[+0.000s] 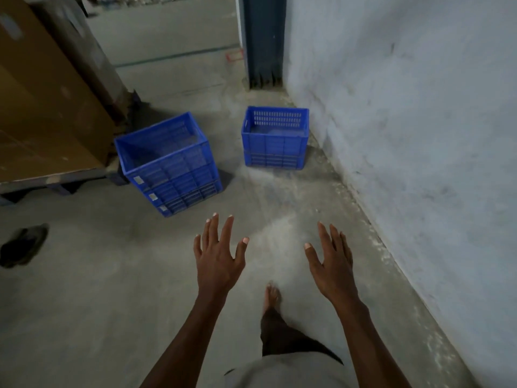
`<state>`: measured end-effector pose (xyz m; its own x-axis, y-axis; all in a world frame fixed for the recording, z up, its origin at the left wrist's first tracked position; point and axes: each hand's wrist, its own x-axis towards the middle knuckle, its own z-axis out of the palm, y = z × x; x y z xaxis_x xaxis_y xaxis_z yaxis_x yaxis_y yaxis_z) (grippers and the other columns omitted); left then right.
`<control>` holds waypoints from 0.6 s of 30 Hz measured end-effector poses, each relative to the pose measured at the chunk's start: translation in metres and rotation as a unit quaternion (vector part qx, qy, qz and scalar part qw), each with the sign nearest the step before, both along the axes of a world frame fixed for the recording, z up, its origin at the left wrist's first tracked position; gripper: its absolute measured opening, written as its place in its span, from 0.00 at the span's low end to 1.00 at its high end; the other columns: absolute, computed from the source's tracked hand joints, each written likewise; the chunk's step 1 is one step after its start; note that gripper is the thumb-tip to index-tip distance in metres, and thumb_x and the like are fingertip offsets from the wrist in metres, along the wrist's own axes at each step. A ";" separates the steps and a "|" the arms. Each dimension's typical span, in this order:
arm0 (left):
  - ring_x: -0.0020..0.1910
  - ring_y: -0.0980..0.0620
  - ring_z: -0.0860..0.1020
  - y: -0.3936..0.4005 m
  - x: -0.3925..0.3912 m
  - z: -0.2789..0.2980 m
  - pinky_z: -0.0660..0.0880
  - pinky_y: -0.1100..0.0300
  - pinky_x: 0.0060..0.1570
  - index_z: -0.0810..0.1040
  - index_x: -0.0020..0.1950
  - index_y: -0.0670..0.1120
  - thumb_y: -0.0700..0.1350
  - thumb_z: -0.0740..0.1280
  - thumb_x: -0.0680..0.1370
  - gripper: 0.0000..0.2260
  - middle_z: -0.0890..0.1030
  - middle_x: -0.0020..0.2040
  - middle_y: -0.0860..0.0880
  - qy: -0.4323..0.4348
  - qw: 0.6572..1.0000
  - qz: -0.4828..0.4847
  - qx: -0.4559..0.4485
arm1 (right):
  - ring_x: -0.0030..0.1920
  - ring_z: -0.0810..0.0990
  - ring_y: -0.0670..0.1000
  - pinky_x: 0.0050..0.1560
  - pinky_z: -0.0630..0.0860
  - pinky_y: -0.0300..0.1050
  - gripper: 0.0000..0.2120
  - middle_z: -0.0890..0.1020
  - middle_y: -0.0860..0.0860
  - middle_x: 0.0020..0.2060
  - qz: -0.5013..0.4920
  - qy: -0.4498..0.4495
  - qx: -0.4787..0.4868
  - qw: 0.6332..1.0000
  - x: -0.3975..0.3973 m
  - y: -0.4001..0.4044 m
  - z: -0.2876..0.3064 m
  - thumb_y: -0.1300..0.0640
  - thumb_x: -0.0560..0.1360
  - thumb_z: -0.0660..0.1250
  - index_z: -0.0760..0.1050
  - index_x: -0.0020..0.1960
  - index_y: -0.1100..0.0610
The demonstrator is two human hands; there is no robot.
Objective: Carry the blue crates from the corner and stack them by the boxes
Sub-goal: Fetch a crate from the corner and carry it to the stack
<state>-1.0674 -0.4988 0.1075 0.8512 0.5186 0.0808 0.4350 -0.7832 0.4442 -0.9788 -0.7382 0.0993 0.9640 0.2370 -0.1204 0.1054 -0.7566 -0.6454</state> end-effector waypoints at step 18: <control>0.82 0.49 0.49 0.252 0.444 -0.022 0.45 0.45 0.79 0.58 0.81 0.58 0.67 0.52 0.81 0.29 0.53 0.83 0.49 0.021 1.000 -0.003 -0.015 | 0.80 0.52 0.58 0.77 0.54 0.57 0.32 0.58 0.54 0.80 0.021 -0.004 -0.039 0.999 0.459 0.250 -0.022 0.40 0.80 0.59 0.56 0.80 0.46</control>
